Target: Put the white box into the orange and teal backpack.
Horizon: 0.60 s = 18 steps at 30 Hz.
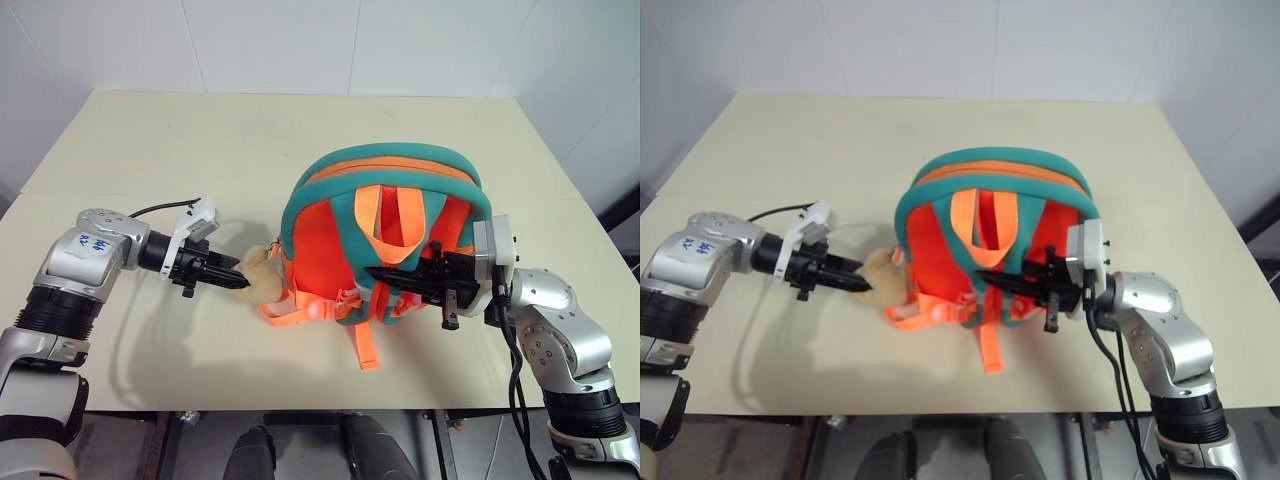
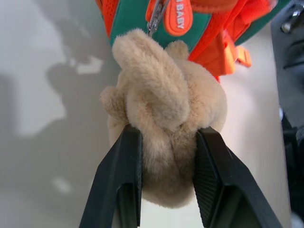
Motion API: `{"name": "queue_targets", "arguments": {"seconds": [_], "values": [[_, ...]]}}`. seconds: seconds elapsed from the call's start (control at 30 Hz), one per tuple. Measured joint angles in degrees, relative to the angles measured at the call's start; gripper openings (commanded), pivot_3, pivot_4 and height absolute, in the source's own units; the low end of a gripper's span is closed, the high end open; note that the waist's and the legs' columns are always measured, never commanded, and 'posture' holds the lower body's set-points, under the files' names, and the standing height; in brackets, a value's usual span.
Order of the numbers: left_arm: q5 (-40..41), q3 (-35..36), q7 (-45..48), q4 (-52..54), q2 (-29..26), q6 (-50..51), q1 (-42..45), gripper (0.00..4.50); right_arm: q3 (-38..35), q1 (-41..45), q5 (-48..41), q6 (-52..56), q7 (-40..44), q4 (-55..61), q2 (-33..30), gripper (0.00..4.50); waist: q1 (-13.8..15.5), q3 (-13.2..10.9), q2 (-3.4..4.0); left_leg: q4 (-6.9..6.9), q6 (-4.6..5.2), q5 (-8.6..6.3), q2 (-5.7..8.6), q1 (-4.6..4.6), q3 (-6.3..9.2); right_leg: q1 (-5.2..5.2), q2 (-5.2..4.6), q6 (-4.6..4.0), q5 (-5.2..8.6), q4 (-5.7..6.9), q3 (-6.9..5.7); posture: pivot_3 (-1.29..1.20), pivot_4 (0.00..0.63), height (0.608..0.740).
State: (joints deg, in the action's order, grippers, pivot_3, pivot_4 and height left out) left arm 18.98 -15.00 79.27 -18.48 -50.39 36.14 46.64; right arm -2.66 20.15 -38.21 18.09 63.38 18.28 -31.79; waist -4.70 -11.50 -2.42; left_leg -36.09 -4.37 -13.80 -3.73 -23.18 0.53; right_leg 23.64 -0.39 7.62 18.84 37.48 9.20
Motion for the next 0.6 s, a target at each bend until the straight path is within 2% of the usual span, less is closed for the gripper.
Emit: {"name": "queue_targets", "arguments": {"seconds": [0.17,0.23,0.37,0.5,0.53,0.6], "values": [[-1.3,0.4,0.2,-1.0,1.6,-1.7,0.4,1.07,0.0,0.7,0.5,1.2,-0.8,-0.2,-1.0,0.04,0.0,0.0,0.0,0.0,0.0,0.0,0.0,0.0,0.0,0.0,-0.01,0.0,0.0,0.02,0.0,0.0,0.15,0.74],[-1.3,1.5,-0.7,-1.7,2.8,-2.9,0.4,1.8,0.0,1.2,0.4,4.0,-2.4,0.0,-2.3,0.04,0.1,0.0,0.0,-0.03,0.0,0.0,0.0,-0.01,0.0,0.0,-0.02,0.0,0.0,0.03,0.0,0.0,0.15,0.74],[-0.4,5.4,-1.0,-0.7,3.1,-2.7,0.0,3.04,0.0,0.7,-1.2,10.8,-2.4,3.0,-8.5,1.37,0.2,0.0,0.0,0.01,0.01,0.0,0.0,-0.02,0.01,0.01,-0.02,0.0,0.0,0.01,0.0,0.0,0.15,0.74],[2.4,8.7,-0.5,2.8,2.7,-0.9,-1.7,4.28,0.0,-0.7,-2.3,12.1,0.6,3.9,-11.2,2.74,0.1,0.0,0.0,0.01,0.03,-0.02,0.0,-0.03,0.01,0.01,-0.02,0.03,0.02,0.0,0.01,0.0,0.15,0.74],[3.0,9.4,-0.4,3.5,2.5,-0.5,-2.3,4.5,-0.1,-0.7,-2.6,12.1,1.3,3.9,-11.7,3.09,0.1,0.0,0.0,0.01,0.03,-0.02,0.0,-0.03,0.0,0.01,-0.02,0.03,0.02,0.0,0.01,0.0,0.15,0.74],[3.5,10.1,-0.2,4.7,1.9,-0.4,-3.2,4.5,-0.3,-0.6,-2.8,12.1,2.5,3.9,-12.7,3.79,0.1,0.0,-0.01,-0.01,0.03,-0.01,0.0,-0.02,0.01,0.0,-0.02,0.03,0.02,0.01,0.0,0.0,0.15,0.74]]}}
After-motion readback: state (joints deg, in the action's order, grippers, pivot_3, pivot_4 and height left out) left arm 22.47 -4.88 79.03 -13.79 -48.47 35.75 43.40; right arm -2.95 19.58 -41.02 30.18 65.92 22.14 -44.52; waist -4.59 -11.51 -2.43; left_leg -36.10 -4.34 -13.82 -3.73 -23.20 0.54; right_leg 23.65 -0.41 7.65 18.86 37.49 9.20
